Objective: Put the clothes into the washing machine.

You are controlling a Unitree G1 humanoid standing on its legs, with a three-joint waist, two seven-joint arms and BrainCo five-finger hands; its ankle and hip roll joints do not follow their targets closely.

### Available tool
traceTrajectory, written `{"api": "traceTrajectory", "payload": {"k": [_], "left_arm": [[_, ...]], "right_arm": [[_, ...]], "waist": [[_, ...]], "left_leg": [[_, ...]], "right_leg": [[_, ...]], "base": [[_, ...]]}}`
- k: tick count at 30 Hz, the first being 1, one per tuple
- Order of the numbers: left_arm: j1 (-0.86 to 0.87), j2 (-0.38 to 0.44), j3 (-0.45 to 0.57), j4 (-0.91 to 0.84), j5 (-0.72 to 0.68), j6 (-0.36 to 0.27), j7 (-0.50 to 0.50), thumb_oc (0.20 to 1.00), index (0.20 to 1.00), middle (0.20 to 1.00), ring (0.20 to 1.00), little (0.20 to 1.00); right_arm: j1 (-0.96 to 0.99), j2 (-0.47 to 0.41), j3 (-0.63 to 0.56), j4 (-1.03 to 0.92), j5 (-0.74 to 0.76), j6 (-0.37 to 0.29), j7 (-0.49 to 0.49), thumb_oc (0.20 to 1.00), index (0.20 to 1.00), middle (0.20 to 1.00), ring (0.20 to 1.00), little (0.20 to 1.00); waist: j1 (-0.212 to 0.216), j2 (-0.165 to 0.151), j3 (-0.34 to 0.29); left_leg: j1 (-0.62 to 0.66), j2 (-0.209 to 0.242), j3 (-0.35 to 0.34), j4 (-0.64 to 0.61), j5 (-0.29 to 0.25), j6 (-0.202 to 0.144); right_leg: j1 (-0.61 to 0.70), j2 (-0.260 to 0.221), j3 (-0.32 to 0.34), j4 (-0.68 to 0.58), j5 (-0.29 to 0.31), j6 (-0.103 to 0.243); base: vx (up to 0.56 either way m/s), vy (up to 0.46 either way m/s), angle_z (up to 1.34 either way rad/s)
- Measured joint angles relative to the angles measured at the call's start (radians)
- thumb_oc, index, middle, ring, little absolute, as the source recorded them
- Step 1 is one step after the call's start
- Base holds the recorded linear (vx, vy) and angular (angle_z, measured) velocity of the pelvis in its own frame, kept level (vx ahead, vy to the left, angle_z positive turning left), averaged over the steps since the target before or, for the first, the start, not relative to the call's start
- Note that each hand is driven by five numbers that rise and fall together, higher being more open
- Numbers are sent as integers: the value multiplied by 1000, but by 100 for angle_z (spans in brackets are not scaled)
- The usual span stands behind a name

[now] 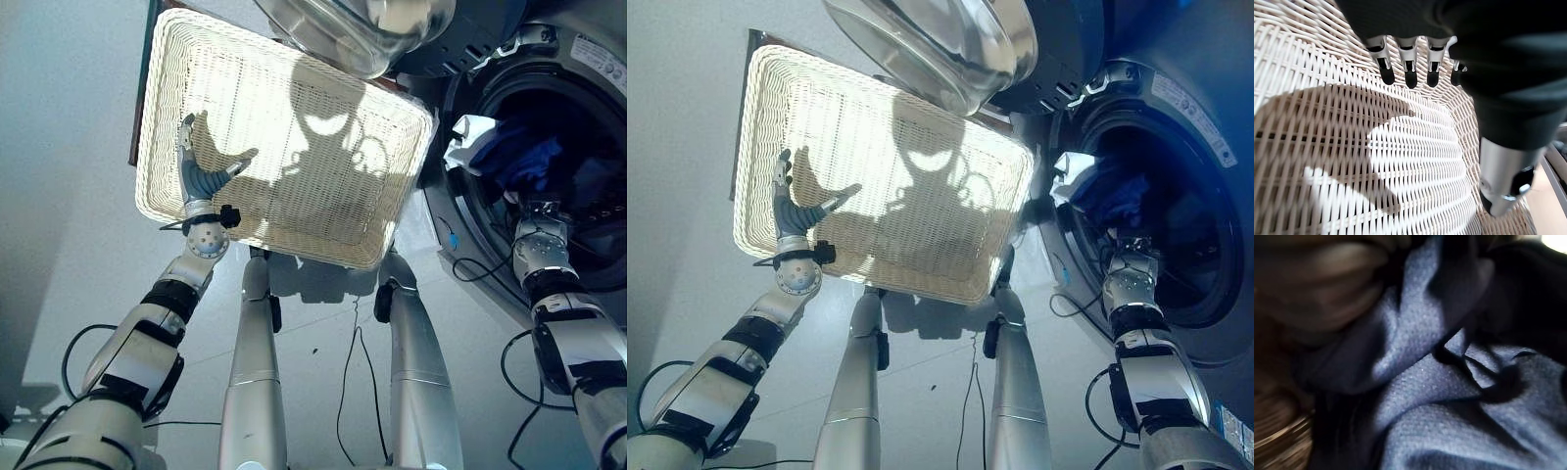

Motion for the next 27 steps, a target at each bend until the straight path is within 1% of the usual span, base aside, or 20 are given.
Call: {"api": "traceTrajectory", "payload": {"k": [1,2,3,4,5,6,7,8,9,10,12,14,17,19,21,24,26,27], "left_arm": [[-2,1,-3,0,0,0,0,1000,1000,1000,1000,1000],[-3,6,-11,0,0,0,0,1000,1000,1000,1000,1000],[-4,9,-20,-1,0,0,0,1000,1000,1000,1000,1000],[-2,16,-31,-5,0,0,0,1000,1000,1000,1000,1000],[3,20,-39,-10,0,-2,1,1000,1000,1000,1000,1000],[23,26,-39,-17,1,-7,4,1000,1000,1000,1000,1000],[45,30,-40,-35,1,-9,12,1000,1000,1000,1000,1000],[55,33,-40,-44,1,-12,15,1000,1000,1000,1000,1000],[63,37,-40,-48,1,-17,18,1000,1000,1000,1000,1000],[68,39,-41,-48,0,-17,21,1000,1000,1000,1000,1000],[72,49,-40,-52,0,-18,22,1000,1000,1000,1000,1000],[74,79,-39,-64,-1,-19,21,1000,1000,1000,1000,1000],[69,117,-36,-64,-11,-20,1,1000,1000,1000,1000,1000],[68,126,-36,-64,-12,-21,-9,1000,1000,1000,1000,1000],[60,125,-37,-59,-13,-21,-28,1000,1000,1000,1000,1000],[48,122,-37,-59,-34,-21,-47,1000,1000,1000,1000,1000],[42,122,-38,-59,-36,-21,-50,1000,1000,1000,1000,1000],[42,122,-38,-59,-36,-21,-50,1000,1000,1000,1000,1000]], "right_arm": [[-12,-4,3,10,-7,20,-30,200,200,200,200,200],[-29,-17,29,32,-15,40,-80,200,200,200,200,200],[-39,-27,29,36,-16,41,-122,200,200,200,200,200],[-58,-55,29,37,-11,26,-201,200,200,200,200,200],[-66,-71,29,40,-10,7,-240,200,200,200,200,200],[-83,-106,25,31,-8,-46,-307,376,376,376,376,376],[-98,-144,25,12,-3,-96,-370,573,573,573,573,573],[-106,-165,25,2,-5,-125,-415,818,818,818,818,818],[-129,-206,25,-6,-6,-165,-489,1000,1000,1000,1000,1000],[-149,-226,21,-3,-10,-243,-548,1000,1000,1000,1000,1000],[-146,-238,23,-8,-25,-260,-621,1000,1000,1000,1000,1000],[-127,-241,21,-28,-58,-288,-677,1000,1000,1000,1000,1000],[-123,-243,21,-30,-107,-307,-714,1000,1000,1000,1000,1000],[-121,-243,21,-28,-113,-307,-716,1000,1000,1000,1000,1000],[-122,-243,21,-7,-123,-299,-688,1000,1000,1000,1000,1000],[-120,-242,22,16,-122,-248,-618,1000,1000,1000,1000,1000],[-115,-240,25,29,-123,-192,-556,1000,1000,1000,1000,1000],[-115,-240,25,29,-123,-192,-556,1000,1000,1000,1000,1000]], "waist": [[2,0,0],[2,0,0],[3,0,0],[3,0,0],[6,0,0],[8,0,0],[11,0,0],[12,0,0],[15,0,0],[21,0,0],[25,-3,1],[25,-7,4],[25,-8,4],[26,-8,4],[27,-8,4],[27,-9,5],[28,-9,5],[28,-9,5]], "left_leg": [[0,0,0,1,0,0],[0,1,0,2,0,0],[0,1,0,4,0,0],[-1,3,-1,6,0,0],[-1,4,-1,8,0,0],[-1,5,-3,8,0,0],[-1,6,-3,8,0,0],[-1,6,-3,6,0,0],[-2,6,-2,4,2,2],[-3,6,-1,3,3,4],[-4,5,-2,1,4,5],[-4,5,-3,1,4,5],[-4,5,-2,1,4,5],[-4,5,-2,1,4,5],[-4,4,-3,0,4,6],[-4,2,-5,-2,6,8],[-3,1,-9,-1,6,8],[-3,1,-9,-1,6,8]], "right_leg": [[0,0,0,0,0,1],[0,1,0,0,0,2],[1,1,0,0,1,2],[3,4,0,-3,3,3],[3,5,0,-5,4,3],[8,7,-2,-12,7,4],[14,8,-3,-25,12,6],[18,9,-4,-34,17,6],[23,9,-4,-49,27,8],[28,9,-4,-65,35,9],[35,10,-4,-79,47,5],[37,10,-4,-83,49,5],[37,10,-4,-83,50,4],[37,10,-4,-83,50,5],[37,9,-4,-83,50,5],[39,7,-7,-83,51,6],[41,5,-12,-81,51,6],[41,5,-12,-81,51,6]], "base": [[16,-61,-1],[-6,-54,-1],[-10,-64,-2],[-12,-62,-3],[-15,-55,-2],[-24,-46,-2],[-24,-34,-2],[-22,-20,-3],[-9,-10,-4],[-4,-5,-4],[0,0,0],[0,0,0],[0,0,0],[0,0,0],[0,0,0],[0,0,0],[7,7,2],[6,18,4]]}}
